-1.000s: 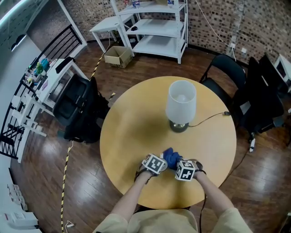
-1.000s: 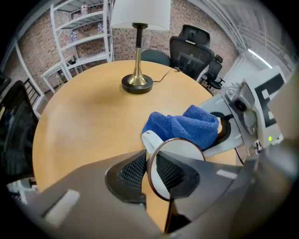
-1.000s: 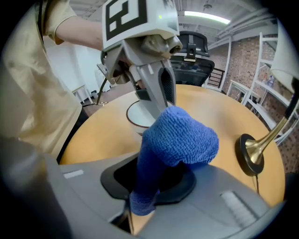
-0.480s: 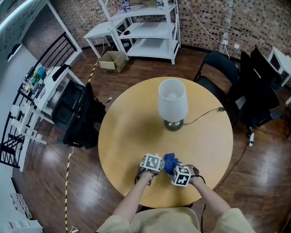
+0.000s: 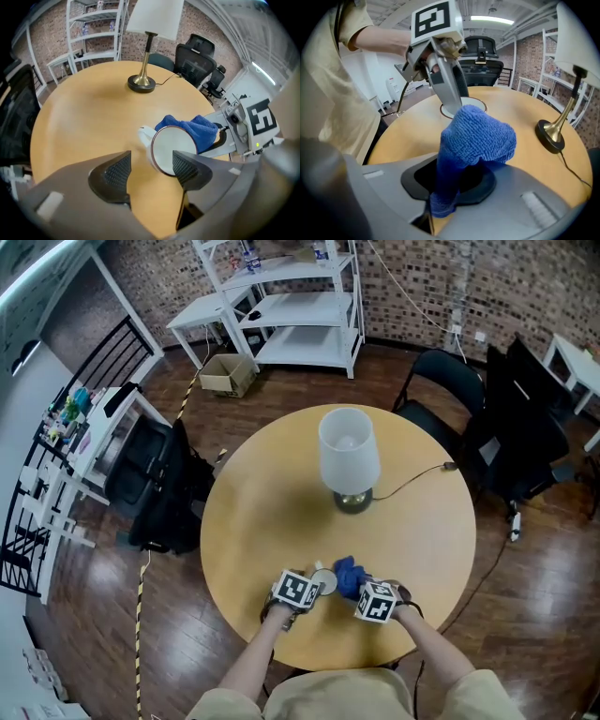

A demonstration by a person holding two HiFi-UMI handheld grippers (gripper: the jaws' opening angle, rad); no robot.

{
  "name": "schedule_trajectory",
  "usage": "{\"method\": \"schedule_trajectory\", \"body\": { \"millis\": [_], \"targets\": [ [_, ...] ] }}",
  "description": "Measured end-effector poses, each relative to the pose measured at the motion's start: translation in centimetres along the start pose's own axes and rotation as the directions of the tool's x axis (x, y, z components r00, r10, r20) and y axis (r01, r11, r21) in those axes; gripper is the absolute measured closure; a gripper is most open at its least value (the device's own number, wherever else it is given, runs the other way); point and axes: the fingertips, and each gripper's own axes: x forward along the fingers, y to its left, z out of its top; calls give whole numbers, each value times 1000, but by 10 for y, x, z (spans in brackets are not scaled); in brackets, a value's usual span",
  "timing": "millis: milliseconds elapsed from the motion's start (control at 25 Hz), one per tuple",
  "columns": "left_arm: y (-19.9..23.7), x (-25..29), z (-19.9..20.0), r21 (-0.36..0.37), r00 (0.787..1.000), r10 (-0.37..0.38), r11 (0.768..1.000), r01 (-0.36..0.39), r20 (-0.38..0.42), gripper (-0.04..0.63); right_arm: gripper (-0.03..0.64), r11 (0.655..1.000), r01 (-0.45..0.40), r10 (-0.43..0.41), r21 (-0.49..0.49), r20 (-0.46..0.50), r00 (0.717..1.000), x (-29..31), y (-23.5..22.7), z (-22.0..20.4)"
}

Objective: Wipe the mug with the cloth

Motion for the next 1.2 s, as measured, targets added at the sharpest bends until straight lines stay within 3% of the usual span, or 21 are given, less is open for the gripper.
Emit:
{"method": "schedule_trajectory", "body": {
  "millis": [120, 200, 240, 320, 400, 480, 560, 680, 760, 840, 1000, 1120, 1200],
  "targets": [
    [5, -14, 15, 191, 997, 45, 980, -57, 69, 303, 541, 1000, 0, 0, 8, 7, 1000, 0, 0, 0],
    [-10, -21, 39, 354, 991, -27, 935, -21, 128, 293, 541, 1000, -1, 1, 8, 7, 1000, 0, 0, 0],
    [-19, -21, 49, 439, 989, -74, 899, 10, 128, 296, 541, 1000, -2, 2, 7, 6, 1000, 0, 0, 0],
    [-30, -16, 57, 605, 991, -116, 795, 57, 60, 297, 541, 1000, 0, 0, 2, 4, 1000, -1, 0, 1],
    [-30, -4, 52, 729, 995, -94, 678, 96, -43, 332, 541, 1000, 1, -1, 5, 4, 1000, -1, 0, 3],
    [-29, 7, 44, 803, 991, -66, 580, 134, -117, 374, 541, 1000, 1, -1, 15, 6, 1000, 0, 1, 4],
    [-32, 16, 39, 844, 988, -58, 515, 151, -142, 443, 541, 1000, 3, -3, 24, 10, 1000, 1, 1, 5],
    [-40, 26, 36, 867, 990, -82, 478, 143, -118, 520, 541, 1000, 8, -8, 30, 2, 1000, 3, 1, 5],
    [-41, 27, 32, 864, 989, -96, 481, 146, -114, 536, 541, 999, 14, -14, 33, -12, 1000, 5, 2, 6],
    [-38, 25, 27, 837, 987, -105, 523, 161, -124, 569, 541, 999, 22, -21, 40, -21, 1000, 7, 3, 7],
    [-28, 19, 27, 714, 994, -83, 692, 111, -74, 569, 543, 998, 40, -39, 56, -27, 999, 8, 4, 9],
    [-16, 18, 30, 568, 999, -40, 822, 51, -32, 569, 541, 996, 50, -48, 68, -27, 998, 8, 5, 11],
    [-7, 17, 29, 458, 1000, -9, 889, 16, -18, 571, 541, 996, 55, -54, 72, -27, 998, 10, 7, 13]
  ]
}}
